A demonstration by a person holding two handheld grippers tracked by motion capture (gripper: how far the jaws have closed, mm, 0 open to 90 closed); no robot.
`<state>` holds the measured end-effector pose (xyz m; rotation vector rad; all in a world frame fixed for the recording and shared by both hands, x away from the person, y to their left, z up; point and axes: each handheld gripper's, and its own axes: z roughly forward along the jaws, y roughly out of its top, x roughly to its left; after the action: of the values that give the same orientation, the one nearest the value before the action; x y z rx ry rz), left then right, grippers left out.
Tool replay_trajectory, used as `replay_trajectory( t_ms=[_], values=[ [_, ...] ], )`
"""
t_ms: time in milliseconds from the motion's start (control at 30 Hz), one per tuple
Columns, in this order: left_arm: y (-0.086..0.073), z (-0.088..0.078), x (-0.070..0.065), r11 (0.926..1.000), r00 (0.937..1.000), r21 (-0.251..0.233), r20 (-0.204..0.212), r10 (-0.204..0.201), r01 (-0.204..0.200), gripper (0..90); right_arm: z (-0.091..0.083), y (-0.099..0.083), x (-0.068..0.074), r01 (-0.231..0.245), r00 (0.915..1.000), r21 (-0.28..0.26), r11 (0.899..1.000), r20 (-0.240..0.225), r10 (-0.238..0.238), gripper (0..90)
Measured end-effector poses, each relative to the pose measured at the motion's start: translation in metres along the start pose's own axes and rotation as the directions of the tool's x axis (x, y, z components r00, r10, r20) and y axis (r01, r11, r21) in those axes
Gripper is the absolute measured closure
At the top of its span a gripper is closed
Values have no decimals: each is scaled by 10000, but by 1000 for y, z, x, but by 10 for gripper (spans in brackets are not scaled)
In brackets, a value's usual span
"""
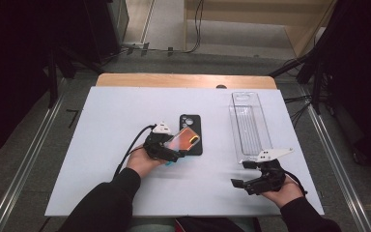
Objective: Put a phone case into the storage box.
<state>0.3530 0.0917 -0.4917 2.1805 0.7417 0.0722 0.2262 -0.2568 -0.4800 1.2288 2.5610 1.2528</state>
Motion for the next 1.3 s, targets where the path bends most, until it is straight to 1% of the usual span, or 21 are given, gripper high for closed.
replay_trajectory(
  t_ms=[67,133,300,400,500,567,633,667,733,800,867,933,1067,1133,1167,1267,1300],
  values=[
    [2,-4,-1,9998,9999,-108,31,-146,146,166,0,0,0,-14,10000,-16,10000,-17,14,114],
    [5,-8,-2,9997,9997,-117,89,-218,219,165,0,0,0,-17,10000,8,10000,-8,17,114],
    [10,-17,-10,9998,9991,-97,406,-155,159,166,0,0,0,-58,10000,-87,9999,9,58,114],
    [13,-25,-14,9999,9987,-54,497,-102,104,166,-1,0,0,-50,10000,-120,9999,8,50,114],
    [16,-33,-18,9997,9981,-59,574,-236,240,165,-1,0,1,355,9994,-122,9993,22,-355,114],
    [16,-38,-21,9996,9977,-72,615,-285,290,166,-1,0,2,354,9994,-158,9992,21,-354,114],
    [17,-43,-24,9993,9973,-89,630,-367,373,166,-1,0,2,279,9996,-183,9994,15,-279,114],
    [17,-45,-25,9993,9974,-111,634,-346,354,165,-1,0,2,235,9997,-208,9995,10,-234,114],
    [17,-48,-27,9989,9975,-162,551,-433,443,165,-1,1,1,142,9999,-259,9996,22,-142,114],
    [17,-49,-27,9984,9973,-254,556,-486,501,165,-1,1,1,55,10000,-309,9995,10,-55,114],
    [16,-50,-28,9974,9968,-263,457,-655,667,165,-2,1,1,-33,10000,-358,9994,69,36,114],
    [15,-50,-29,9964,9962,-353,430,-761,777,165,-2,2,1,-114,9999,-460,9989,-37,112,114],
    [13,-51,-32,9935,9949,-558,272,-974,988,165,-1,6,3,-407,9989,-573,9975,-272,392,114],
    [12,-52,-35,9920,9943,-677,107,-1061,1066,165,-2,8,4,-551,9980,-638,9964,-336,530,114],
    [10,-52,-36,9901,9934,-815,47,-1142,1142,165,-3,8,5,-634,9975,-672,9957,-363,611,114],
    [8,-52,-39,9850,9910,-1096,-17,-1340,1330,165,-6,13,7,-949,9951,-1019,9903,-381,915,114],
    [7,-52,-40,9843,9907,-1157,-116,-1355,1333,165,-7,14,9,-1008,9946,-1130,9885,-370,972,114]
  ],
)
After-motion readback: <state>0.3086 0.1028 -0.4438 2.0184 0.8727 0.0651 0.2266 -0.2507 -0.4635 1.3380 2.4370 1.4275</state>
